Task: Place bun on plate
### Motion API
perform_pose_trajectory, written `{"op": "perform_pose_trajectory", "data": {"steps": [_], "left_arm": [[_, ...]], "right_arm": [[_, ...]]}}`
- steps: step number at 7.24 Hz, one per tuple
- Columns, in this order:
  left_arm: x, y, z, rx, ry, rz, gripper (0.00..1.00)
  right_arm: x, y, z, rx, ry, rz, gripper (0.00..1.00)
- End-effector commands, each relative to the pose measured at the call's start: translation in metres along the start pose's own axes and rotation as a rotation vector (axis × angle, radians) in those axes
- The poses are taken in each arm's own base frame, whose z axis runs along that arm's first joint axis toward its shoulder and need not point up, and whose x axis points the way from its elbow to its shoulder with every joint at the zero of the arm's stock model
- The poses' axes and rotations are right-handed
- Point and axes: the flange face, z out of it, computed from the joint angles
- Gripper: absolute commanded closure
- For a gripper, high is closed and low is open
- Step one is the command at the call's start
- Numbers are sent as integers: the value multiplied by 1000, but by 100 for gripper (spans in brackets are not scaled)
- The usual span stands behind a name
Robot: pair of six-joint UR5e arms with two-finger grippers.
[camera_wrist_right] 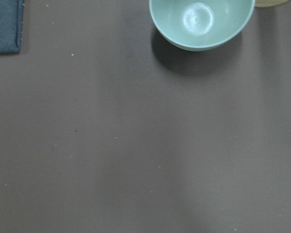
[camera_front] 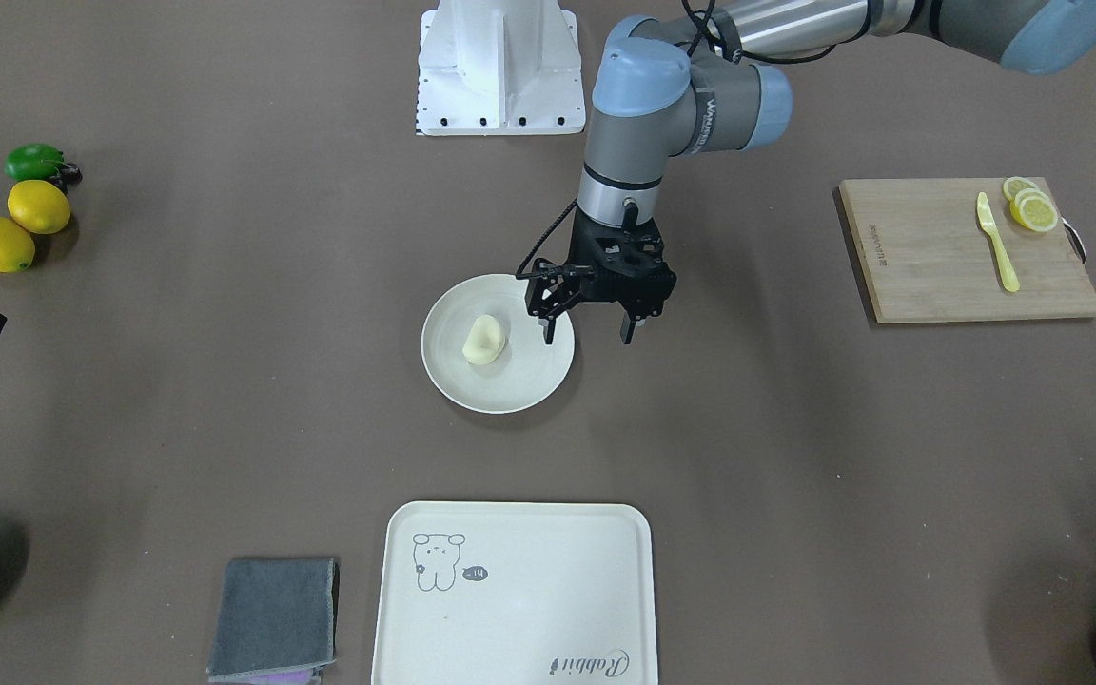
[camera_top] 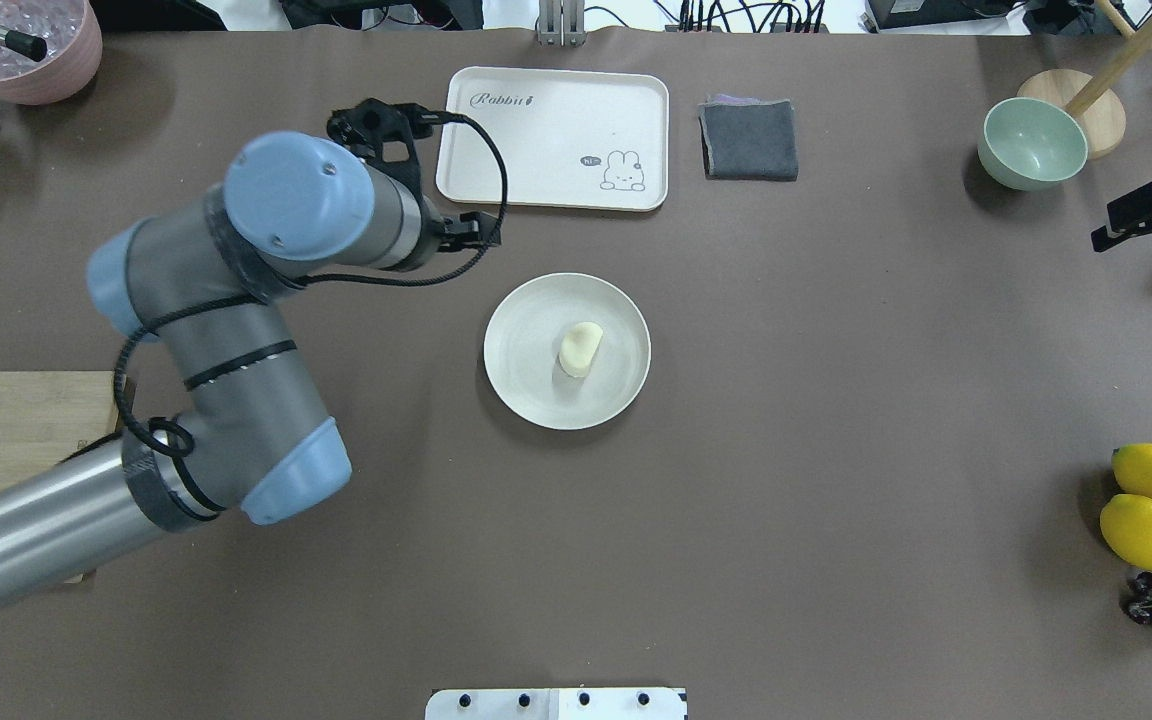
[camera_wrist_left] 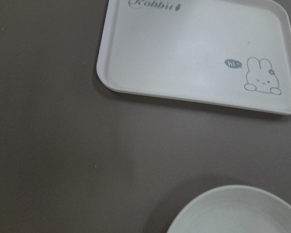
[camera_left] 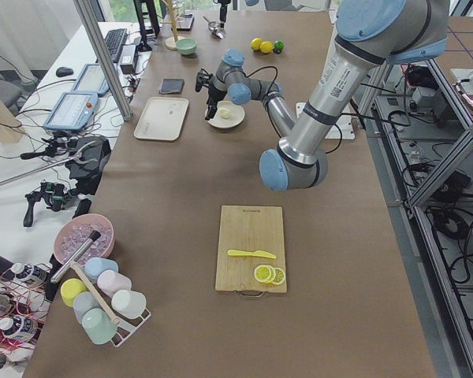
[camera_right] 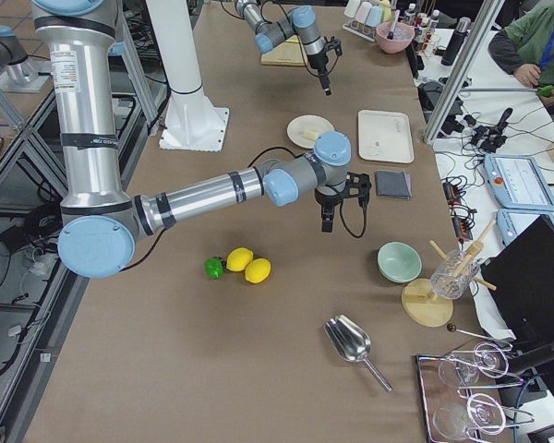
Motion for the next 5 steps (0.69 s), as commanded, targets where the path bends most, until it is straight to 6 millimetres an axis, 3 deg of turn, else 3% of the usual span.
{"op": "perform_pose_trajectory", "data": {"steps": [1,2,3,4,5], "left_arm": [[-93,-50,-39,-36,-7,-31,2],[-153,-66,-45,-17,-57,78,2],[-210,-72,-48,-82,-90,117,2],[-279,-89,-63,-147,-92,73,2],[-359,-109,-78,-172,-119,156,2]], "right_arm": [[69,3,-34,-58,116,-101,0],[116,14,-50,-102,145,-167,0],[147,26,-59,-134,149,-183,0],[170,43,-60,-147,180,-178,0],[181,51,-62,-146,192,-168,0]]}}
